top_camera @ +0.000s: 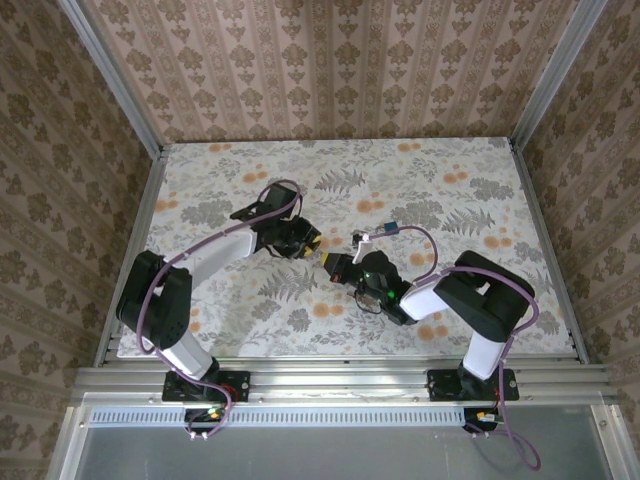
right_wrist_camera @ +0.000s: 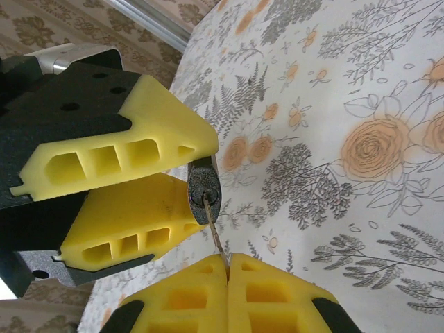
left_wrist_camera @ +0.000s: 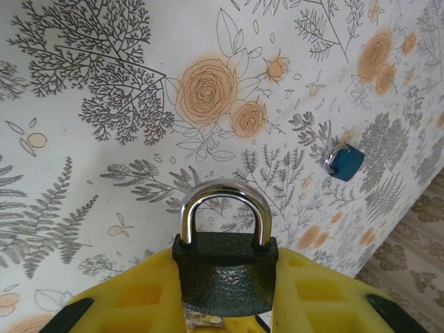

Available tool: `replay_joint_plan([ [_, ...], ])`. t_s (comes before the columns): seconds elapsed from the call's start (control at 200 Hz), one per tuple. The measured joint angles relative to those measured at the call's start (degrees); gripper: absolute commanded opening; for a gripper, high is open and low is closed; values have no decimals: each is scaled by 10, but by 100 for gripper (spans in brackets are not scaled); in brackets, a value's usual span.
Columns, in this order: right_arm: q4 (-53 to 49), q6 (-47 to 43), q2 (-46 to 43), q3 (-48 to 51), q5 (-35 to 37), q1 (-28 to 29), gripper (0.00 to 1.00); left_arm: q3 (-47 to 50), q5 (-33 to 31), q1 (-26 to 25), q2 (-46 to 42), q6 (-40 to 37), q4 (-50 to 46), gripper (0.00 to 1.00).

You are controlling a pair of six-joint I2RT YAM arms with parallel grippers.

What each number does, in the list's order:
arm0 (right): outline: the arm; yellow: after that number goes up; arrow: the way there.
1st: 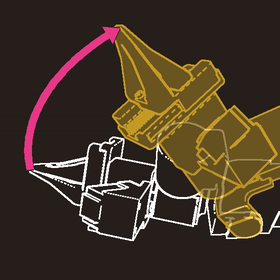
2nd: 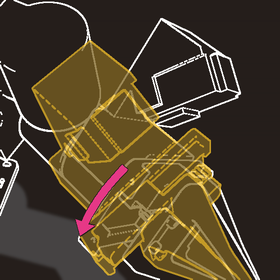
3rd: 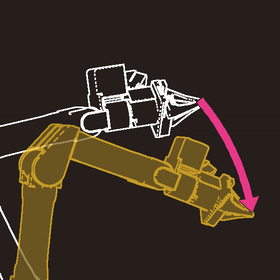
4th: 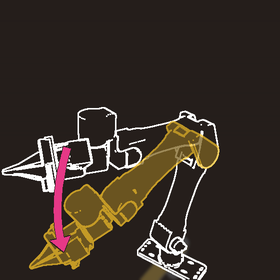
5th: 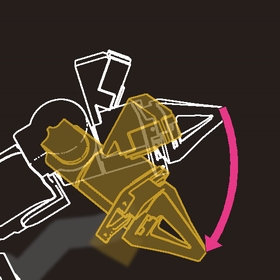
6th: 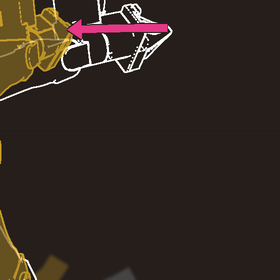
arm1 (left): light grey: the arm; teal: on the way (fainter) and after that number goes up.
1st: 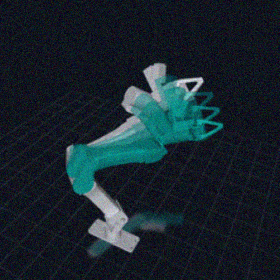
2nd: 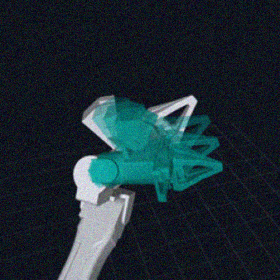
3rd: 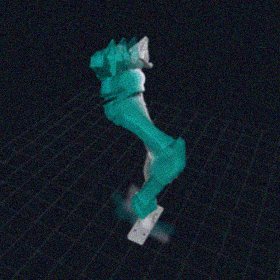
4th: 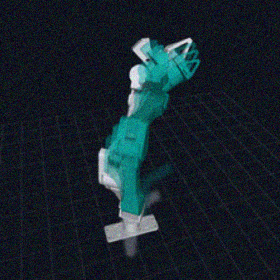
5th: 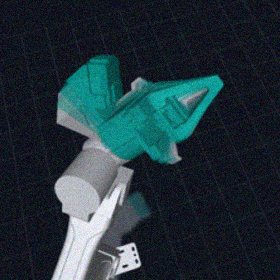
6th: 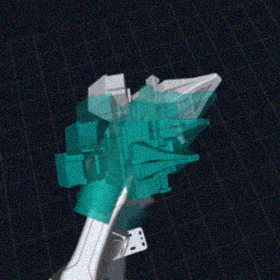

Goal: Unlock with the key

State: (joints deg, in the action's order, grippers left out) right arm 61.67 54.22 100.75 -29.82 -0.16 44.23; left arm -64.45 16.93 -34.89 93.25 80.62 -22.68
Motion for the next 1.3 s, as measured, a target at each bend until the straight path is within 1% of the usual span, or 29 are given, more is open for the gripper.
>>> replay_joint_plan([
  [0.085, 10, 15, 0, 0, -15, -2, 0, -13, -3, 0, 0, -13, -22, 10],
  [0.27, 29, 46, 9, 0, -33, -7, 0, -23, -7, 0, 1, -23, -39, 10],
  [0.6, 50, 95, 28, -1, -68, -24, 0, -27, -12, -1, 12, -29, -40, 9],
  [0.715, 40, 90, 27, -5, -68, -25, 0, -35, -13, -1, 19, -33, -45, 10],
  [0.94, -31, 45, 3, -24, -52, -21, 0, -69, -19, -3, 40, -45, -80, 9],
  [1.11, -47, 39, 1, -28, -43, -16, 0, -92, -27, -7, 56, -54, -110, 10],
  [1.3, -50, 38, 1, -28, -43, -14, 0, -94, -29, -8, 57, -57, -116, 9],
])
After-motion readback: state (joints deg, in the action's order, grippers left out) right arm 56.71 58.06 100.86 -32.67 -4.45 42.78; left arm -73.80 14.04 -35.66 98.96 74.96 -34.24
